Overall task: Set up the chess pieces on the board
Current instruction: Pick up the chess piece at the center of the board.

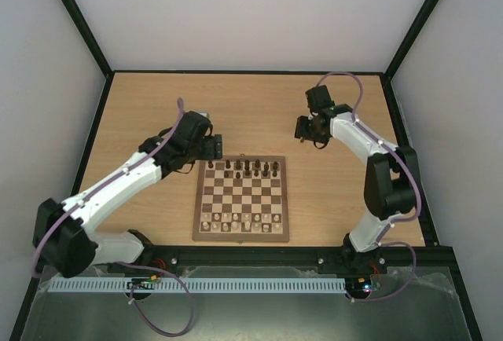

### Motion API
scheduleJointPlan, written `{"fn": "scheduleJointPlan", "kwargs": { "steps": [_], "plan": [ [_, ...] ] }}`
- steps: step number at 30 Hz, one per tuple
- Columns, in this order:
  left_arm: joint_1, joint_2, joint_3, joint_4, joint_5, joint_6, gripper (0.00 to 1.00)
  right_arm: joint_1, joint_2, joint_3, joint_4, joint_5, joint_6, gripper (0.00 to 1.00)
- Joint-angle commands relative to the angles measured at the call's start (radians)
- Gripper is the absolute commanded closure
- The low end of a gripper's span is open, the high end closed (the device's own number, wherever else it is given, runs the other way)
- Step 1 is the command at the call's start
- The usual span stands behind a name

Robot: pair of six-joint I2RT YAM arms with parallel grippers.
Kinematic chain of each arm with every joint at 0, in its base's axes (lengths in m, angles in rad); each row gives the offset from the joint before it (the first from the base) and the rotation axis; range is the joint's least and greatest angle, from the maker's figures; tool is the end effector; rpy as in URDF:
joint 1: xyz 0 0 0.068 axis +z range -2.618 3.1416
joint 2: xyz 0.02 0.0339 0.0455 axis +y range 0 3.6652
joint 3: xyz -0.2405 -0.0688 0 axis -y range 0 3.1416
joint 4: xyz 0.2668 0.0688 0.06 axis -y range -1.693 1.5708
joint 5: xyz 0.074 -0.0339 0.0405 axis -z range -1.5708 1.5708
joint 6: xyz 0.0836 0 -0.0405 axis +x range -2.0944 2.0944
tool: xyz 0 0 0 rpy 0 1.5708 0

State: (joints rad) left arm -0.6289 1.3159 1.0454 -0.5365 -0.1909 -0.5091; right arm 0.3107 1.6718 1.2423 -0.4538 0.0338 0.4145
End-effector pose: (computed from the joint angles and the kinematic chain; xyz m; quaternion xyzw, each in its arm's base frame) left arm 0.2846 -0.1874 0.2200 0.0198 0.9242 -0.1254 0.3602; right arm 0.3929 0.1232 0.1745 0.0545 0.9398 0.1046 0.3207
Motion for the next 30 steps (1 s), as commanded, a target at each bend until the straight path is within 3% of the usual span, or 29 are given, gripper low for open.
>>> {"fn": "scheduleJointPlan", "kwargs": {
  "steps": [1,9,14,17,30],
  "plan": [
    [0.005,-0.095,-0.051,0.018,0.036,0.013,0.09,-0.050,0.097,0.082,-0.063,0.033,0.019,0.42],
    [0.007,-0.160,-0.091,0.044,0.091,0.001,0.01,-0.098,0.306,0.233,-0.102,0.040,0.036,0.43],
    [0.008,-0.182,-0.093,0.050,0.102,-0.001,0.01,-0.099,0.384,0.298,-0.113,0.022,0.048,0.44],
    [0.007,-0.180,-0.092,0.052,0.106,0.001,0.01,-0.099,0.417,0.326,-0.120,0.010,0.050,0.52],
    [0.006,-0.159,-0.093,0.059,0.111,0.001,0.01,-0.093,0.366,0.194,-0.075,-0.018,0.037,0.55]
  ]
}}
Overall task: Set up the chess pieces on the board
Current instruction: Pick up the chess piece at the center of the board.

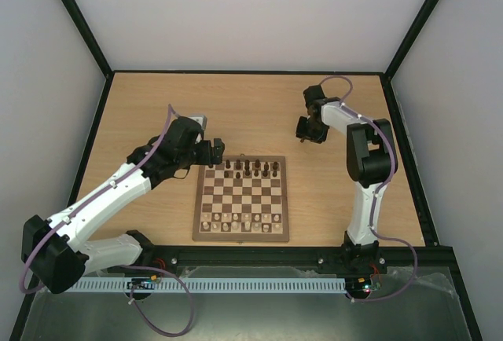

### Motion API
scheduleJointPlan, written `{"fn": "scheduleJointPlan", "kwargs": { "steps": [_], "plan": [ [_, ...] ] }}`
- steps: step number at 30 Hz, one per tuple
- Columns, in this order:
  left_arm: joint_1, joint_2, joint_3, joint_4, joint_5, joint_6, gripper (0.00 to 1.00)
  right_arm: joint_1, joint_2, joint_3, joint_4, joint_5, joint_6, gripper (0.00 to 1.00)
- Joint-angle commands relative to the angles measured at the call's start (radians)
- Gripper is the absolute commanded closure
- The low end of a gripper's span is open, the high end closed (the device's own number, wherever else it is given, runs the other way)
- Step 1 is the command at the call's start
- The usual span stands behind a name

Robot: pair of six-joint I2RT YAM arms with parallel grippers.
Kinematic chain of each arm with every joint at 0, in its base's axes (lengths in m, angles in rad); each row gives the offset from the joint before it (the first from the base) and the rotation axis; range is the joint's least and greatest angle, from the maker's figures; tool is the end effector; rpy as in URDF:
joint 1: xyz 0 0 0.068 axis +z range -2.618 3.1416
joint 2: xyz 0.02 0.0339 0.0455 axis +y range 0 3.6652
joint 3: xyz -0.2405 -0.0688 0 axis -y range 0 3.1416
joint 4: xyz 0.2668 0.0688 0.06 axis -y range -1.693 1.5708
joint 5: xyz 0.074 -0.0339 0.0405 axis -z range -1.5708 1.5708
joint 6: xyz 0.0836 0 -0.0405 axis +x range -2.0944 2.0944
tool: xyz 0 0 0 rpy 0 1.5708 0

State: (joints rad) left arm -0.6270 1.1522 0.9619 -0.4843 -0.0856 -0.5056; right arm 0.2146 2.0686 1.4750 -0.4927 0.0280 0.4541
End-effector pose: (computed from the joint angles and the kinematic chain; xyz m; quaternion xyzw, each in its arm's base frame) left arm 0.2620 -0.1810 0.2434 0.0361 0.8999 -0.1997 0.3860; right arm 0.4528 0.0963 0.0859 0.1193 0.9634 0.0659 0.2310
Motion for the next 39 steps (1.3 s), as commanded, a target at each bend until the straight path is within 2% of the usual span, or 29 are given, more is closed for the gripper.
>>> {"fn": "scheduleJointPlan", "kwargs": {
  "steps": [1,25,29,35,39],
  "plan": [
    [0.006,0.006,-0.010,0.007,0.005,-0.002,0.01,0.005,-0.031,-0.044,-0.032,-0.015,-0.004,0.55],
    [0.008,0.021,-0.002,-0.006,-0.040,-0.014,0.01,0.015,-0.021,-0.022,-0.027,0.001,-0.012,0.57],
    [0.018,0.082,0.028,-0.003,-0.114,-0.031,0.01,0.022,-0.083,-0.049,-0.012,-0.004,-0.010,0.53],
    [0.027,0.258,0.093,0.014,-0.204,-0.060,0.01,0.030,-0.237,-0.107,0.003,0.000,-0.015,0.50],
    [0.093,0.342,0.136,0.025,-0.212,-0.058,0.01,0.030,-0.304,-0.144,0.017,0.003,-0.015,0.48]
  ]
}}
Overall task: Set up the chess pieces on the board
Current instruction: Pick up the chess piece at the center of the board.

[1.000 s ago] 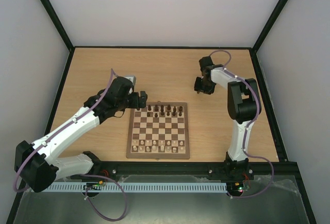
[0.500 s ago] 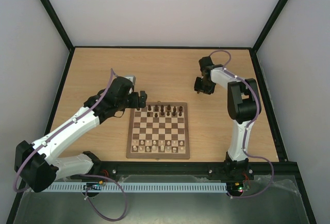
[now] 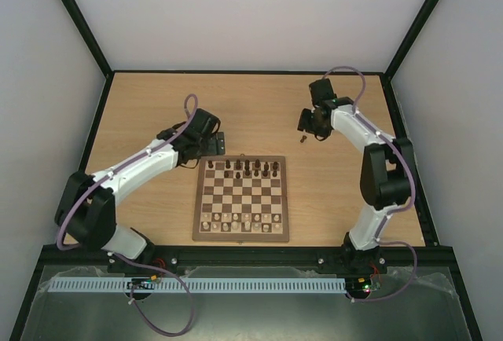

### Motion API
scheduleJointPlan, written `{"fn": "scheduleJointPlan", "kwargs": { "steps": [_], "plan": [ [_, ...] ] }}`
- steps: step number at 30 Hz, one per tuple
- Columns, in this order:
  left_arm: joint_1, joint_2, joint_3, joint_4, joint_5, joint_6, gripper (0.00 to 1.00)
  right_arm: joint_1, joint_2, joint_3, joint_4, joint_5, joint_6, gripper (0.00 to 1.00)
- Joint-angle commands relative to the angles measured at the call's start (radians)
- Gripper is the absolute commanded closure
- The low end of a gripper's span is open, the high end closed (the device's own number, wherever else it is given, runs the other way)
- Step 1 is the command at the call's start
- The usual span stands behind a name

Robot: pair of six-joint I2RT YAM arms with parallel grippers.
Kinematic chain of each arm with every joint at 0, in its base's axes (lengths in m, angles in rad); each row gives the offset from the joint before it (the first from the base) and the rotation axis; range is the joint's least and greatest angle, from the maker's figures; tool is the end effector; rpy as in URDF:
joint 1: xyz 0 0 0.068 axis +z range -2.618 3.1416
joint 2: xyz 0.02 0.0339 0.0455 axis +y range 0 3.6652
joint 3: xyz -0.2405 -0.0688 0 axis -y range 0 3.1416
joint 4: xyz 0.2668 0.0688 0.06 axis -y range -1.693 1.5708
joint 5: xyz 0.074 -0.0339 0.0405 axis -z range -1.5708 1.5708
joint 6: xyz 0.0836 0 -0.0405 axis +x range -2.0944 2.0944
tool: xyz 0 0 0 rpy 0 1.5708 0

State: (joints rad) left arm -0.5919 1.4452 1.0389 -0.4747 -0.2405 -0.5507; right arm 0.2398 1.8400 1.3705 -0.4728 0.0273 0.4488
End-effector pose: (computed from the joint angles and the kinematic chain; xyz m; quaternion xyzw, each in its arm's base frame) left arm 0.3077 -0.1829 0.1821 -0.0213 0.9350 -0.0865 0.3434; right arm 0.4296 0.1027 0.1507 0.1034 0.9453 0.0921 0.2953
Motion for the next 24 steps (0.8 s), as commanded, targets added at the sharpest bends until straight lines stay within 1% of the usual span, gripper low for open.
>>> {"fn": "scheduleJointPlan", "kwargs": {
  "steps": [1,4,7,9,11,12,14,17,24],
  "plan": [
    [0.081,0.066,0.072,0.015,-0.053,-0.012,0.01,0.004,-0.079,-0.042,-0.001,0.006,-0.010,0.48],
    [0.143,0.122,0.123,0.014,-0.040,-0.001,0.01,0.006,-0.080,-0.049,0.012,-0.033,-0.007,0.48],
    [0.181,0.201,0.204,-0.001,-0.031,0.013,0.09,0.009,-0.081,-0.060,0.025,-0.052,-0.006,0.49],
    [0.195,0.275,0.269,-0.018,-0.018,0.032,0.24,0.015,-0.090,-0.072,0.035,-0.064,-0.005,0.49],
    [0.204,0.345,0.332,-0.041,-0.011,0.053,0.34,0.020,-0.095,-0.077,0.038,-0.069,-0.005,0.49],
    [0.208,0.376,0.354,-0.049,-0.005,0.063,0.39,0.023,-0.098,-0.079,0.040,-0.073,-0.007,0.49],
    [0.225,0.425,0.379,-0.056,0.020,0.078,0.43,0.029,-0.102,-0.083,0.044,-0.077,-0.007,0.49],
    [0.247,0.472,0.386,-0.057,0.053,0.090,0.44,0.035,-0.103,-0.083,0.047,-0.085,-0.007,0.49],
    [0.251,0.510,0.349,-0.040,0.048,0.088,0.40,0.053,-0.089,-0.081,0.057,-0.099,-0.010,0.49]
  ]
}}
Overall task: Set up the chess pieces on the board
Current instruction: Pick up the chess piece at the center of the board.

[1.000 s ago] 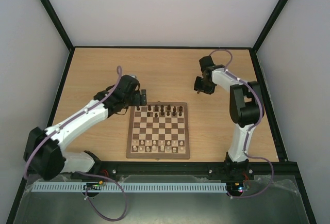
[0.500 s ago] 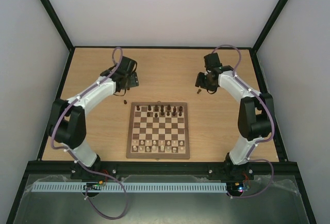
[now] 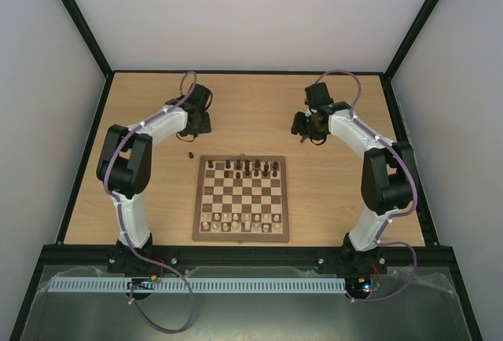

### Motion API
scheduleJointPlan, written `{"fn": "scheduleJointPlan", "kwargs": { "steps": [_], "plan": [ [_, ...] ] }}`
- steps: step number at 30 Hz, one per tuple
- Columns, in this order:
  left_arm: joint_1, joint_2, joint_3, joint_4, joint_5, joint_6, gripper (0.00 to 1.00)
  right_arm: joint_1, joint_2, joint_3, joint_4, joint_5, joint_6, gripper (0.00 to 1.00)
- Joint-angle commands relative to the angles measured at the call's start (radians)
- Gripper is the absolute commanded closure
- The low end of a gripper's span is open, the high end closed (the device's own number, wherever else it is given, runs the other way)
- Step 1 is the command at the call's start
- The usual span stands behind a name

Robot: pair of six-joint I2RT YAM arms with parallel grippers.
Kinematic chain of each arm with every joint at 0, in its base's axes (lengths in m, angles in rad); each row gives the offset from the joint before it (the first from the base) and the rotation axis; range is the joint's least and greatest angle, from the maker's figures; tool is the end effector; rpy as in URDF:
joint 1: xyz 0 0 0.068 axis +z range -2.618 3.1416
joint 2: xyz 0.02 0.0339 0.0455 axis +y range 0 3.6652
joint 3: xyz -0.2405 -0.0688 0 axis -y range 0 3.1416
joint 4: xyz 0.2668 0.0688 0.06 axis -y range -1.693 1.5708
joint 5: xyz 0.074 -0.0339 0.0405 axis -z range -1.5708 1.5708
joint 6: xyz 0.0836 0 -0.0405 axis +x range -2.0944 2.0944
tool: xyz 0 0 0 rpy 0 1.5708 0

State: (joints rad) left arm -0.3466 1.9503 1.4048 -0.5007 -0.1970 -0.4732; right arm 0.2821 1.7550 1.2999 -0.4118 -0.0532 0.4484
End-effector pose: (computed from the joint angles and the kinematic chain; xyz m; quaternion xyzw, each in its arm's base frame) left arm 0.4254 -0.1363 0.1147 -0.0862 0.9576 -0.0157 0.2745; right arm 0.4137 0.1245 0.1665 0.0688 0.9359 0.1464 0.3130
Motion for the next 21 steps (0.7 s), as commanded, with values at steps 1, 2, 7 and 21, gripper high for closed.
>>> {"fn": "scheduleJointPlan", "kwargs": {
  "steps": [1,2,7,21],
  "plan": [
    [0.006,0.006,-0.024,-0.010,0.004,0.009,0.40,0.013,-0.003,-0.010,-0.003,-0.020,-0.010,0.49],
    [0.005,0.007,-0.030,-0.006,0.003,0.009,0.40,0.016,-0.002,-0.010,-0.001,-0.021,-0.010,0.49],
    [0.009,0.034,-0.024,0.002,0.006,0.014,0.49,0.019,0.006,-0.008,-0.001,-0.022,-0.011,0.49],
    [0.045,0.057,-0.018,0.022,0.010,0.028,0.55,0.025,0.013,-0.010,0.003,-0.021,-0.014,0.49]
  ]
}}
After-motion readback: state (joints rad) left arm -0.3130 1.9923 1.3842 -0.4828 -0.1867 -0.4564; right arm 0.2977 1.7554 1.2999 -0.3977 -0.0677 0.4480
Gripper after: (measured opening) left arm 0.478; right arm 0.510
